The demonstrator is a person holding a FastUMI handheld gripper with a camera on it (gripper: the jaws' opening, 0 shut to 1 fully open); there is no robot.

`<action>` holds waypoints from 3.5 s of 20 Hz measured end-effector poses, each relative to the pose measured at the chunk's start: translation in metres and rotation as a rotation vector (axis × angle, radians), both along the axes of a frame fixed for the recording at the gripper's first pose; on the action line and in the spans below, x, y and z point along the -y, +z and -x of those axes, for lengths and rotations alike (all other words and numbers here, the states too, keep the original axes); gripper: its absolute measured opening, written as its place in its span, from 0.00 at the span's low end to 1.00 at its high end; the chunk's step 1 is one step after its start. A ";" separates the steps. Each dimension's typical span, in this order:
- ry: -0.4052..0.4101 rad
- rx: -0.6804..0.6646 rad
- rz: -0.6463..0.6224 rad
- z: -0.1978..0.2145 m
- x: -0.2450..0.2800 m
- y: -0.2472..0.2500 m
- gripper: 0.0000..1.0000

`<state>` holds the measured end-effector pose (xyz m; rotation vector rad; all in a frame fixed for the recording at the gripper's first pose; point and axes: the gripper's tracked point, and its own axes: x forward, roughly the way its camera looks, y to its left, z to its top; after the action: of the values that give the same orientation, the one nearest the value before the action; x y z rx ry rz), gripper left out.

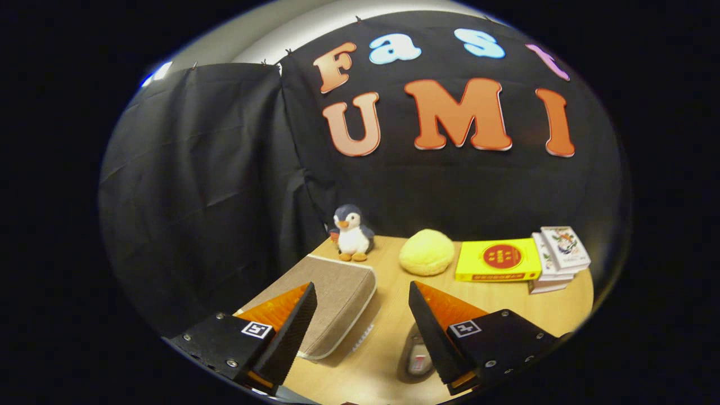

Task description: Open the storage box then place both shoes into the box .Put the left shoe in first, then the right shoe, with the right side of both shoes facing outward in a uniform manner.

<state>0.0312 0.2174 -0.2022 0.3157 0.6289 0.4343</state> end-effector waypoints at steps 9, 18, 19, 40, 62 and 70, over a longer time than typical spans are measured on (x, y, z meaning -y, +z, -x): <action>0.184 -0.280 -0.152 0.022 -0.062 -0.077 0.98; 0.148 -0.550 -0.498 0.014 -0.104 -0.118 0.96; 0.162 -0.553 -0.506 0.015 -0.107 -0.121 0.96; 0.132 -0.638 -0.834 0.016 -0.097 -0.083 0.30; 0.310 -0.460 -0.889 -0.012 -0.254 0.076 0.25; 0.261 -0.420 -0.831 -0.016 -0.275 0.072 0.41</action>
<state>0.0471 0.4926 -0.1302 1.1442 0.8830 0.8886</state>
